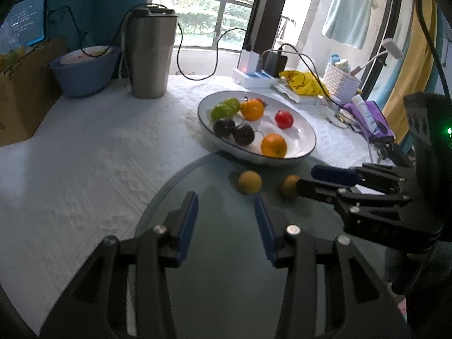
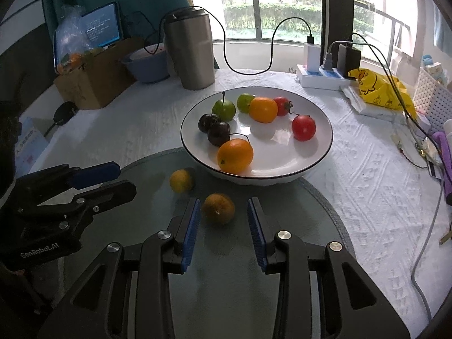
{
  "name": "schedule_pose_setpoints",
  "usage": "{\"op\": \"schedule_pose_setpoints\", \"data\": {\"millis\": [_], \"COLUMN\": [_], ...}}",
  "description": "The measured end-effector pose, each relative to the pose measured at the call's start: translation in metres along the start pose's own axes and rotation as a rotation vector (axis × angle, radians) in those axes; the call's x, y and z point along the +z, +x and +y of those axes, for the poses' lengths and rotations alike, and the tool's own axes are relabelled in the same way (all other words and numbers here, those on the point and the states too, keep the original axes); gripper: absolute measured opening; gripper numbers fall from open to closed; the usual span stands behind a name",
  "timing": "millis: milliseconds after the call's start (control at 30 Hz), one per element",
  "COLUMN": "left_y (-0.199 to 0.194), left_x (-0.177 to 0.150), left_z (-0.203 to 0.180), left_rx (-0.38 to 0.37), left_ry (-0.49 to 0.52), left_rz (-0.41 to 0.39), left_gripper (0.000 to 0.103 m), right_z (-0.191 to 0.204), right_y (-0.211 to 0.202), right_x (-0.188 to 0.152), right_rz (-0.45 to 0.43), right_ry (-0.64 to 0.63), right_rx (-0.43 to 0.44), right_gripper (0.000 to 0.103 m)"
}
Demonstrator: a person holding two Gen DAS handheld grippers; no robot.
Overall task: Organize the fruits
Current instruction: 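Lower the left gripper toward a small yellow fruit while the right approaches a small orange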
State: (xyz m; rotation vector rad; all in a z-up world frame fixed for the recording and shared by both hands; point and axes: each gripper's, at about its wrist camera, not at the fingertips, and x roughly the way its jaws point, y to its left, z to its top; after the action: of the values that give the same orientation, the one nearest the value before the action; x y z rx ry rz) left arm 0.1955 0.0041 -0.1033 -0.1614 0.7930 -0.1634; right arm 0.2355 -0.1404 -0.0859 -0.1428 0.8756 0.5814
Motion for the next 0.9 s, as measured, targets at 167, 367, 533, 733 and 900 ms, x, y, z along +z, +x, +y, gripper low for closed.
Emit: {"op": "schedule_pose_setpoints", "data": {"millis": [167,367,533,733,900], "left_y": [0.008,0.02,0.03,0.04,0.048], "left_x": [0.001,0.007,0.009,0.013,0.015], "left_z": [0.0,-0.001,-0.007,-0.016,-0.023], "left_rx": [-0.004,-0.004,-0.009,-0.011,-0.008], "left_ry": [0.008,0.008,0.017,0.037,0.051], "left_rz": [0.018,0.036,0.054,0.071,0.086], "left_gripper": [0.043,0.043,0.043,0.043,0.043], "right_z": [-0.003,-0.003,-0.006,-0.01,-0.021], "right_y": [0.01,0.021,0.019,0.017,0.012], "right_x": [0.0,-0.001,0.0,-0.002,-0.003], "right_rz": [0.022,0.048,0.035,0.034,0.023], "right_ry": [0.009,0.003,-0.003,-0.004,0.016], "right_rx": [0.012,0.043,0.063,0.074,0.07], "right_gripper": [0.037,0.036,0.028,0.028,0.028]}}
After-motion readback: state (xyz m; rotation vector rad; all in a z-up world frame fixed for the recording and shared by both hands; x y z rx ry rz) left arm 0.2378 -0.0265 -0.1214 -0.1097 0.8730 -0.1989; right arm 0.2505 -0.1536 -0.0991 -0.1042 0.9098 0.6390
